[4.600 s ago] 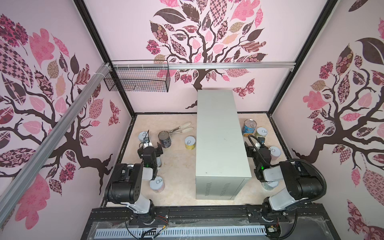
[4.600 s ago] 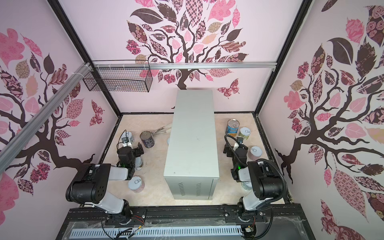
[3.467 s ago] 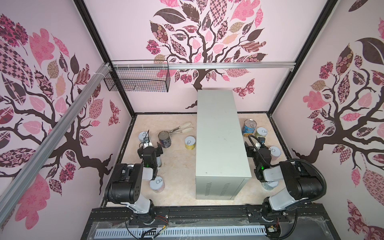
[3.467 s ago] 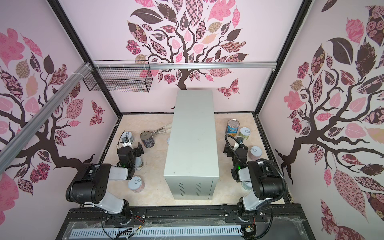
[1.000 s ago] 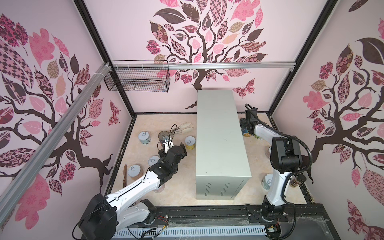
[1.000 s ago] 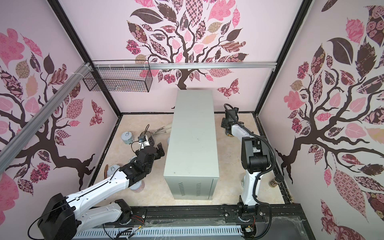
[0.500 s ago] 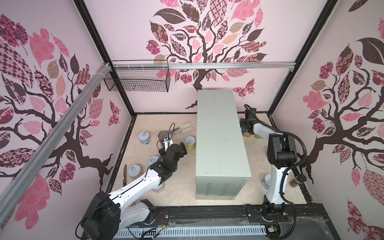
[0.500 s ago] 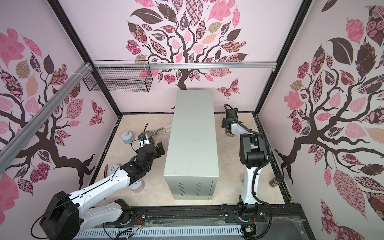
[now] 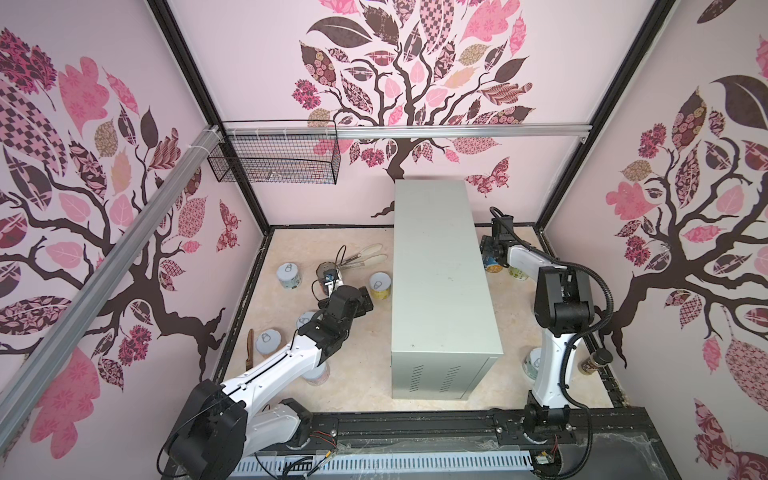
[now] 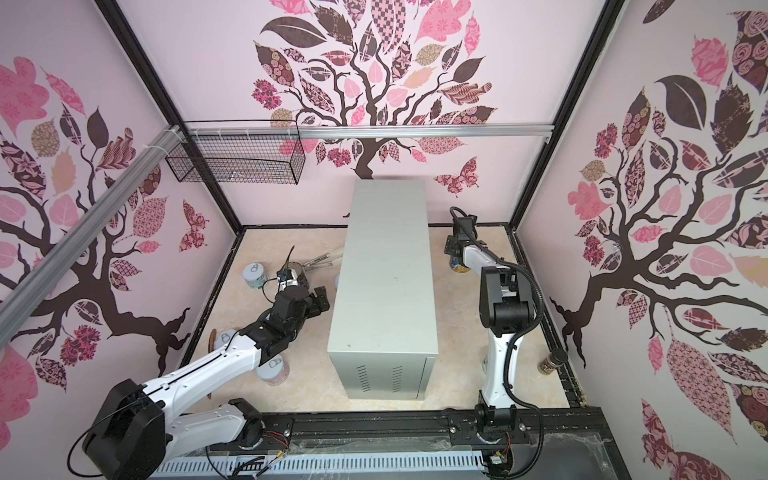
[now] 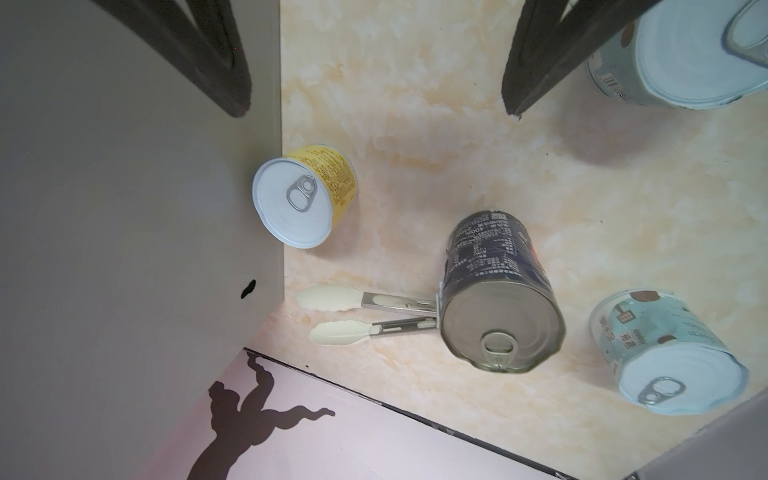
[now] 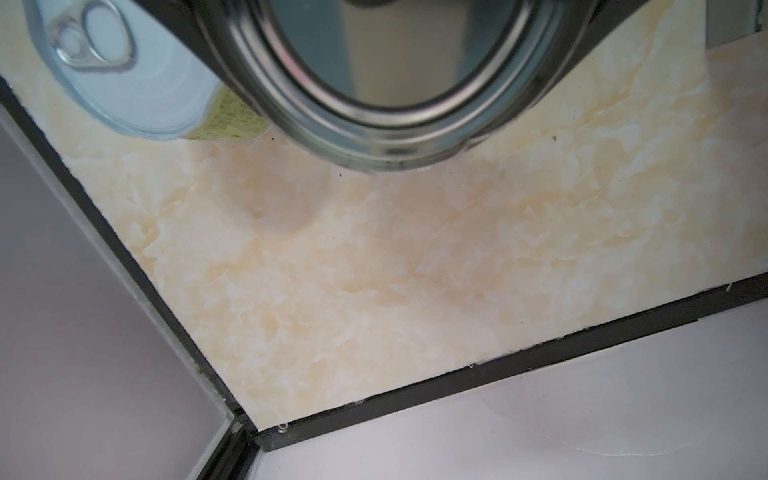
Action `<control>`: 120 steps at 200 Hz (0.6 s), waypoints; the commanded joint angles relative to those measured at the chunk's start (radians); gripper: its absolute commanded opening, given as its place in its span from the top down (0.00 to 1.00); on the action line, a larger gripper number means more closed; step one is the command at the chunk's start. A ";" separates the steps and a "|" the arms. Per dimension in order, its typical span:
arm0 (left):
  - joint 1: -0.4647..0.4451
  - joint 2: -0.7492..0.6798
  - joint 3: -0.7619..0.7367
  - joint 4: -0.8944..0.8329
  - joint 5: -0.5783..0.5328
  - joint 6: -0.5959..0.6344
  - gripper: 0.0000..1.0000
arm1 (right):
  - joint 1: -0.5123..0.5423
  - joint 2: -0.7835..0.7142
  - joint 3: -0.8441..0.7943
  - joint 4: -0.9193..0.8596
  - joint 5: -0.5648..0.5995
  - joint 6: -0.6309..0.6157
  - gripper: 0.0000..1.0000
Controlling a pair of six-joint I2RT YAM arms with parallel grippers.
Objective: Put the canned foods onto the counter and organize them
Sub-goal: 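Lift the Progresso can with the right gripper up over the grey cabinet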
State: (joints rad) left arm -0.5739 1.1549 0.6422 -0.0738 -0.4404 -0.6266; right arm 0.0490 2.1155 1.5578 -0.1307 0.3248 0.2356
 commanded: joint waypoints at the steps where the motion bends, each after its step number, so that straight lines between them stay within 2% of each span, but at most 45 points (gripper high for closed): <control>1: 0.003 -0.062 0.049 -0.054 0.080 -0.006 0.02 | 0.000 -0.053 -0.019 -0.007 -0.025 0.033 0.53; 31: -0.005 -0.159 0.058 -0.155 0.093 0.014 0.02 | 0.001 -0.129 -0.014 -0.068 -0.042 0.046 0.53; 57: -0.117 -0.231 0.058 -0.198 -0.030 0.033 0.02 | 0.002 -0.204 -0.017 -0.130 -0.052 0.063 0.53; 90: -0.124 -0.264 0.111 -0.298 0.077 -0.019 0.02 | 0.002 -0.333 -0.049 -0.185 -0.056 0.070 0.55; 120: -0.124 -0.346 0.151 -0.388 0.109 -0.019 0.02 | 0.002 -0.441 -0.044 -0.261 -0.066 0.060 0.56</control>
State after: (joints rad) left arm -0.6968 0.8707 0.7200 -0.3553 -0.3706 -0.6373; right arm 0.0498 1.8660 1.4593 -0.3904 0.2485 0.2901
